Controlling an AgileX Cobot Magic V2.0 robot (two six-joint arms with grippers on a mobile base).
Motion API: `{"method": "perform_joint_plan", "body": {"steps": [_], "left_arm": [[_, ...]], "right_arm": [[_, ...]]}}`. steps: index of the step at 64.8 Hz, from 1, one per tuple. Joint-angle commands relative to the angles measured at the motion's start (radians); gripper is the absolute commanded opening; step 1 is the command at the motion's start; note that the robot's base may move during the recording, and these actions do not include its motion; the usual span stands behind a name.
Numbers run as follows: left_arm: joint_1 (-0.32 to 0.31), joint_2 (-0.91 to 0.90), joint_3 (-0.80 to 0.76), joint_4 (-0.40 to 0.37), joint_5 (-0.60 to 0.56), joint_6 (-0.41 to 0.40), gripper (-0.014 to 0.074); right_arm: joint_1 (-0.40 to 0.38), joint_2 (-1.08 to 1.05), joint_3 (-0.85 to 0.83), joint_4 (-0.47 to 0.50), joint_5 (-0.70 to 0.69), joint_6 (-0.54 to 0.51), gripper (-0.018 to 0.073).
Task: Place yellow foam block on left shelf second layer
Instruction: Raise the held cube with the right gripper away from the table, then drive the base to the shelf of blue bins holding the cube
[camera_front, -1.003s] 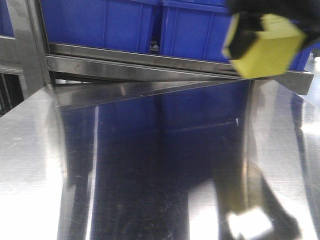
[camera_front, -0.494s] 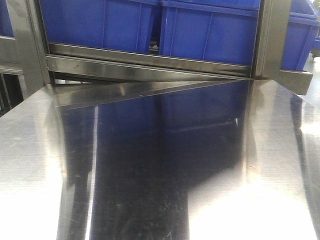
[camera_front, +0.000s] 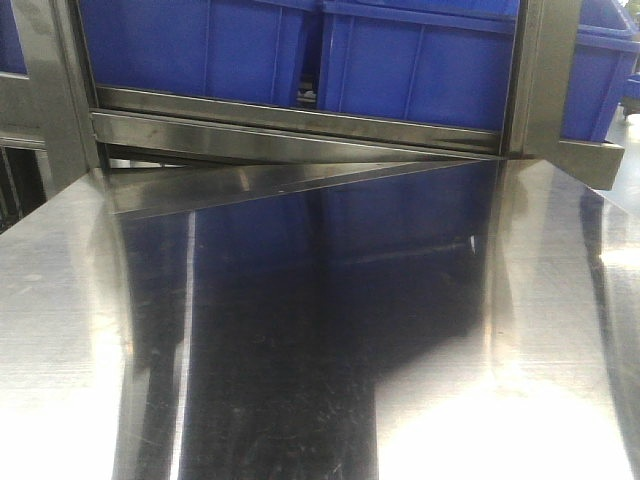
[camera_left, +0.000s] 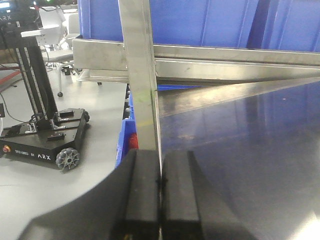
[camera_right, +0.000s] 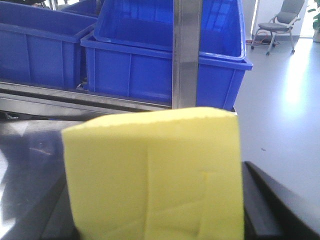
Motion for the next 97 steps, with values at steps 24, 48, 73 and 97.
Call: {"method": "perform_joint_plan", "body": {"steps": [24,48,73,97], "left_arm": [[0.000,-0.013,0.026,-0.003,-0.086,-0.004,0.0136],[0.000,-0.013,0.026,-0.003,-0.086,-0.004,0.0136],[0.000,-0.013,0.026,-0.003,-0.086,-0.004,0.0136],[0.000,-0.013,0.026,-0.003,-0.086,-0.004,0.0136]], "right_arm": [[-0.007,0.010,-0.027,-0.033,-0.075,-0.014,0.0330],[-0.007,0.010,-0.027,-0.033,-0.075,-0.014,0.0330],[-0.007,0.010,-0.027,-0.033,-0.075,-0.014,0.0330],[-0.007,0.010,-0.027,-0.033,-0.074,-0.014,0.0330]]}}
